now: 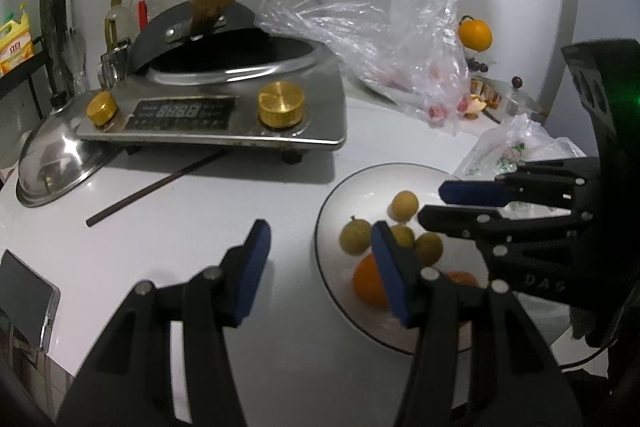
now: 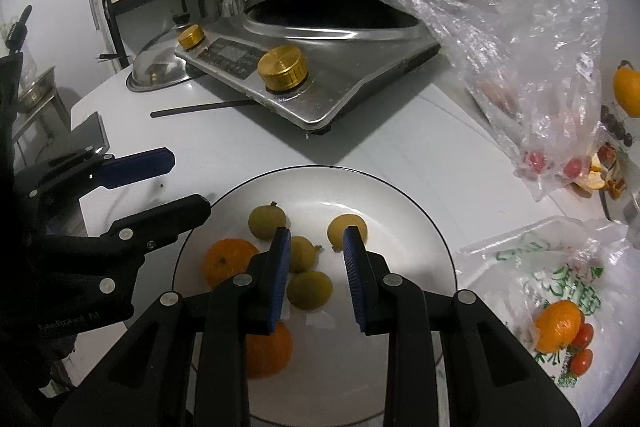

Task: Organize fruits
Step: 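Lower the fruits onto the plate and open the left tool while the right tool opens, then move both tools back over the mandarin and cherry tomatoes on the bag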

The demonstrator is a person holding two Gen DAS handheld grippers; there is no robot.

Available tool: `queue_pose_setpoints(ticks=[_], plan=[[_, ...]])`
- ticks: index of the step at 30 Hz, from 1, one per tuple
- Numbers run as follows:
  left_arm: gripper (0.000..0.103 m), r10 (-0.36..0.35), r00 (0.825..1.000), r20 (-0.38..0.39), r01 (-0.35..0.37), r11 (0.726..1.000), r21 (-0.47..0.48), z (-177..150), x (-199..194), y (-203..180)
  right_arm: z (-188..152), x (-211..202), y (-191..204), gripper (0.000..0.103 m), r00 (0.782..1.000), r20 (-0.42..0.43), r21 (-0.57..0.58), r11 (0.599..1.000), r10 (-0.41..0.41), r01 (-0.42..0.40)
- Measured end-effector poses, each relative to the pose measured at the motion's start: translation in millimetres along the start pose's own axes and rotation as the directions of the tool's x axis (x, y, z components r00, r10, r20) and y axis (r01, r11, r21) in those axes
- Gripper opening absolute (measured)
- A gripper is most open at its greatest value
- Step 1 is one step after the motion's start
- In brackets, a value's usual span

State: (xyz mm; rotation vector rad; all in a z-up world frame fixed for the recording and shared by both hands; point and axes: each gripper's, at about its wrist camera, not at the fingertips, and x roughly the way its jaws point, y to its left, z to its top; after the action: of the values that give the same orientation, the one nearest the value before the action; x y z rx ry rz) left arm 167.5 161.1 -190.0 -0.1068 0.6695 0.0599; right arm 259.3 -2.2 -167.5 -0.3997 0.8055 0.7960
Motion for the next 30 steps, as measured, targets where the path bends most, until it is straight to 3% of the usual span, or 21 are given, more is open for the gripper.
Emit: queue_pose_setpoints(ticks=[7,10,25,26,28,30], plan=[[0.054,0.003,1.000,0.015,-0.003,1.000,0.013,0,-13,-13,-7,-20,-3,0.031,0.999,0.031,0.008,1.000,-0.014,0.014],[0.054,0.002,1.000,0.017,-0.002,1.000,0.020,0,-16,-19,-11,-30,-5,0.038,0.999,0.044,0.014,1.000,-0.020,0.020],[0.054,-0.009,0.999,0.035,0.007,0.998,0.064,0,-36,-58,-37,-77,-22,0.038,0.993,0.101,0.052,0.997,-0.057,0.052],[0.056,-0.011,0.999,0.040,0.009,0.998,0.068,0,-38,-61,-39,-80,-23,0.038,0.993,0.103,0.056,0.997,-0.060,0.054],[0.068,-0.018,0.999,0.047,0.014,0.998,0.069,1,-42,-66,-42,-84,-26,0.038,0.992,0.107,0.064,0.996,-0.064,0.057],[0.071,-0.022,0.998,0.055,0.018,0.998,0.066,2,-45,-71,-46,-90,-29,0.038,0.991,0.114,0.070,0.996,-0.069,0.062]])
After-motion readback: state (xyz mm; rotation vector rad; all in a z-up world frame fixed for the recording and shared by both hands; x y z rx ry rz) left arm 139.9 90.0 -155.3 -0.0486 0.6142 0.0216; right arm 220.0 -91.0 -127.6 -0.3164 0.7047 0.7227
